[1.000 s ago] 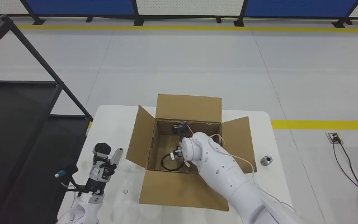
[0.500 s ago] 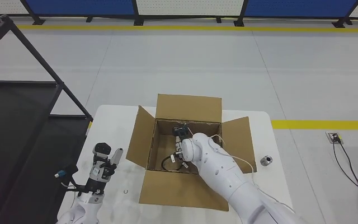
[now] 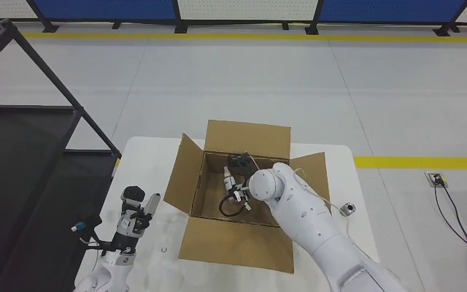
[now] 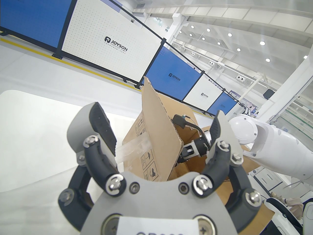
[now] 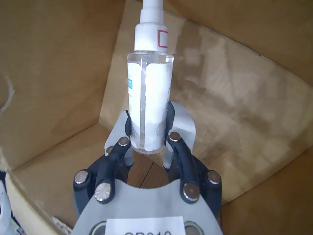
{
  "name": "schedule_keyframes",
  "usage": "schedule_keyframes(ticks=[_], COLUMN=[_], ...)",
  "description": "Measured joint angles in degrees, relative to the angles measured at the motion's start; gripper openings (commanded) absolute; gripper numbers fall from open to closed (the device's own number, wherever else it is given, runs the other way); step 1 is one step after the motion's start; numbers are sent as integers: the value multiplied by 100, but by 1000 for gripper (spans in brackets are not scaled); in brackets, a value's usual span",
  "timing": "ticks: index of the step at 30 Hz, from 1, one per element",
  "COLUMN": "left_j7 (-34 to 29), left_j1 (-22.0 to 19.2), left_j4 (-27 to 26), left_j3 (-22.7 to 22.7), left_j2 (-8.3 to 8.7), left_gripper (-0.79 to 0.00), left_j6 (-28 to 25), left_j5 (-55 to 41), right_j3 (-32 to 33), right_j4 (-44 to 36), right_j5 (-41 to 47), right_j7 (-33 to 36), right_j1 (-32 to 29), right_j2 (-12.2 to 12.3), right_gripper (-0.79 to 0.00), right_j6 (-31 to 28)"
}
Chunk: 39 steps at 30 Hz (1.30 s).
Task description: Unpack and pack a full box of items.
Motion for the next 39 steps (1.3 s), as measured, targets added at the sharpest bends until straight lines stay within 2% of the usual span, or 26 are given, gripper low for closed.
schedule_keyframes(ticks=[6,10,13,16,19,29,33,36,39], left_j7=[0,0,0,0,0,0,0,0,0], left_j1=[0,0,0,0,0,0,0,0,0], left_j4=[0,0,0,0,0,0,0,0,0], left_j3=[0,0,0,0,0,0,0,0,0], left_j2=[0,0,0,0,0,0,0,0,0], left_gripper=[0,0,0,0,0,0,0,0,0], left_j6=[0,0,0,0,0,0,0,0,0], left_j5=[0,0,0,0,0,0,0,0,0], right_j3=[737,1460,1919,2196,2255,2248,2272,2628,3205], right_j4=[-1548,-3150,-4087,-4585,-4686,-4676,-4776,-5131,-5769], right_j5=[-252,-244,-65,62,101,96,88,273,516], right_j7=[432,642,632,358,172,183,-70,-178,-215], right_j1=[-769,-1719,-2337,-2680,-2772,-2768,-2899,-3184,-3721], right_j2=[485,822,974,1045,1060,1059,1086,1175,1298], right_gripper=[-785,-785,-785,-785,-785,-785,-785,-785,-785], right_j6=[-473,-1080,-1494,-1669,-1685,-1680,-1731,-1994,-2240])
